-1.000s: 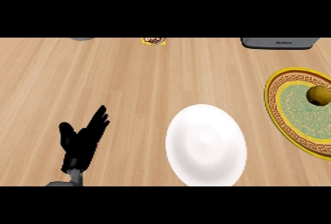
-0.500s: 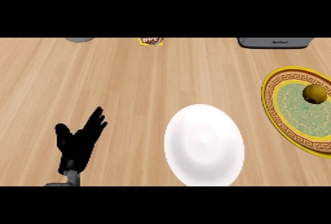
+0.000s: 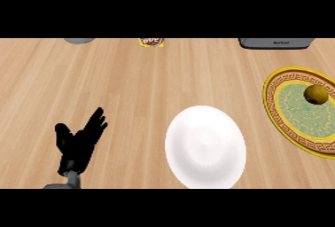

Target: Pick the lemon from the plate and place it in the plate

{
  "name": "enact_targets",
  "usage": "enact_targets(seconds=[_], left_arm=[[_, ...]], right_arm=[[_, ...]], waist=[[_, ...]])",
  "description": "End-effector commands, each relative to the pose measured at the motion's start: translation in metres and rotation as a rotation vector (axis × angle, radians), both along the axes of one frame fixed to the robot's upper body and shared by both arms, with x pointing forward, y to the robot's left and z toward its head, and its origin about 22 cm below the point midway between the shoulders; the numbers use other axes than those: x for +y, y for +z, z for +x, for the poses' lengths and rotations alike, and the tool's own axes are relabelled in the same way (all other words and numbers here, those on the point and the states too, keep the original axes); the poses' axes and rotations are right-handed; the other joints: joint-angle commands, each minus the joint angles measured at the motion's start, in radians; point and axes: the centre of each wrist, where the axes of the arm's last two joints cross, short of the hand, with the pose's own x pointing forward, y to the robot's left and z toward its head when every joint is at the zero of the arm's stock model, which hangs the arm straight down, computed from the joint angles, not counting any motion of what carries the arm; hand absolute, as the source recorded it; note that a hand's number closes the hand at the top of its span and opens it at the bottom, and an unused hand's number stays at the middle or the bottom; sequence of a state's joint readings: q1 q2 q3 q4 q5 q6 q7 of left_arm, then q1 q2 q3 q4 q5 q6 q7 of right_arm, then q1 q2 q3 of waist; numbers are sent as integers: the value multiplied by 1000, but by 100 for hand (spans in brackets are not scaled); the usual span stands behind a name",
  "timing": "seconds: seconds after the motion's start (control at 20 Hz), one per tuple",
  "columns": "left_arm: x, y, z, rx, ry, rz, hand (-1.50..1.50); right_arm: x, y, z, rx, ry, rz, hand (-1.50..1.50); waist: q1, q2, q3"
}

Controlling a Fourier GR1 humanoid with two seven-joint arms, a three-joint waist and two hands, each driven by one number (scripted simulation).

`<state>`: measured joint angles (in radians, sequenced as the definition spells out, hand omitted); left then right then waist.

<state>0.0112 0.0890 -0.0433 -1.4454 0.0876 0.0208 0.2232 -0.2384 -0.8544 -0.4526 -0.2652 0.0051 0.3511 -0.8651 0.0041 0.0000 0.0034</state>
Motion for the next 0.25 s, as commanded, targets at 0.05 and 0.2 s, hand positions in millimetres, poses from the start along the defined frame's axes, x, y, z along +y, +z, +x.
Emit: enact_targets(seconds=[0.05,0.2], left_arm=[[7,-10,3,33,10,9,0],[-3,-3,-3,37,4,-1,0]], right_arm=[[6,-23,-28,-53,83,19,-150],[-3,-8,-27,-35,85,-1,-150]], waist=[[-7,0,-3],[-2,0,-2]])
